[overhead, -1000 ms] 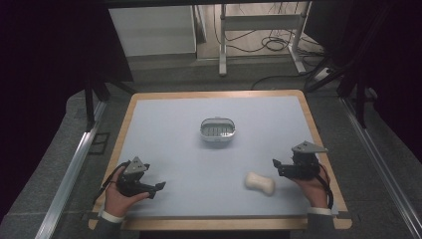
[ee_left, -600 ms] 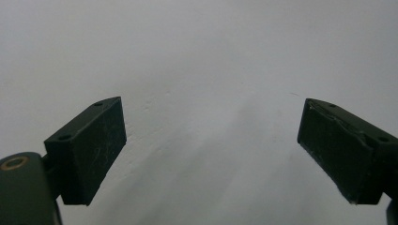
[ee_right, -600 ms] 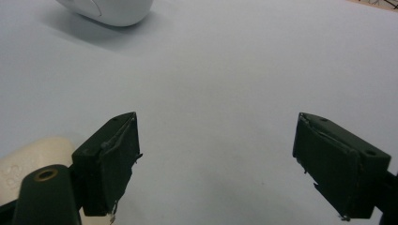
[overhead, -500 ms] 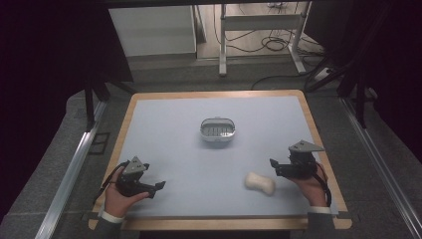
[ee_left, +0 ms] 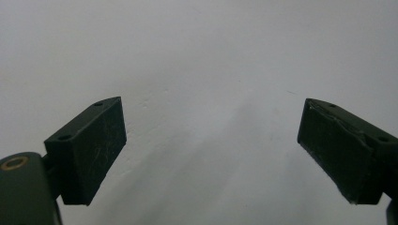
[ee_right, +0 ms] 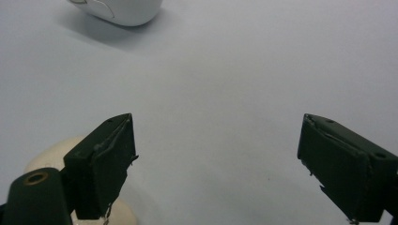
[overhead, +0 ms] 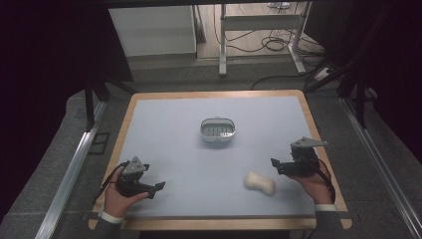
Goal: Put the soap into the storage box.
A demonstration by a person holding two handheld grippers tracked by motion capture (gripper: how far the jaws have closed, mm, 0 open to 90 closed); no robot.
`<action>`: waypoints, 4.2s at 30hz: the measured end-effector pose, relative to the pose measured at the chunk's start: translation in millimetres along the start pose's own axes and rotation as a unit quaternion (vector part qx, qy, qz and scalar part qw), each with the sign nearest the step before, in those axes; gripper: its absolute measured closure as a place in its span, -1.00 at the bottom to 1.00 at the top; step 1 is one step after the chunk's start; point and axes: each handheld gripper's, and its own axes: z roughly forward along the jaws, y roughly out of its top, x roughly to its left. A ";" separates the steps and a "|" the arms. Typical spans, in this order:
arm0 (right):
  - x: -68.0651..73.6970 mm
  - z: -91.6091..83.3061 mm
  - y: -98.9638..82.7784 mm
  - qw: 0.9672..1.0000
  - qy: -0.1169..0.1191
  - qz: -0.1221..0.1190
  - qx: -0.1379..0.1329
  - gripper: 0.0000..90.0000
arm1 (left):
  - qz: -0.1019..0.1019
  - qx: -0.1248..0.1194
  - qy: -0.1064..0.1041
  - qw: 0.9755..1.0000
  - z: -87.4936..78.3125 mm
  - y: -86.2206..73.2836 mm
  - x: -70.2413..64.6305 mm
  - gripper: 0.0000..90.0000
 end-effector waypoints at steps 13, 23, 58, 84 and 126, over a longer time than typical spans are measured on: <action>12.7 2.9 11.9 0.998 0.025 -0.039 0.035 -0.76 | 0.002 0.014 -0.006 1.000 3.3 0.0 -0.9 -0.81; 29.6 2.8 17.3 0.994 0.046 -0.066 0.073 -0.73 | 0.002 0.012 -0.009 1.000 3.5 0.1 -0.9 -0.81; 80.2 33.7 8.1 0.951 0.091 -0.183 0.231 -0.35 | 0.006 0.016 -0.008 1.000 5.4 -0.3 -1.8 -0.81; 74.7 35.4 16.9 0.948 0.071 -0.186 0.250 0.10 | 0.005 0.014 -0.007 1.000 5.0 -0.3 -2.1 -0.81; 55.9 29.5 55.0 0.965 0.049 -0.173 0.188 0.10 | 0.007 0.019 -0.009 1.000 7.7 -0.3 -3.1 -0.81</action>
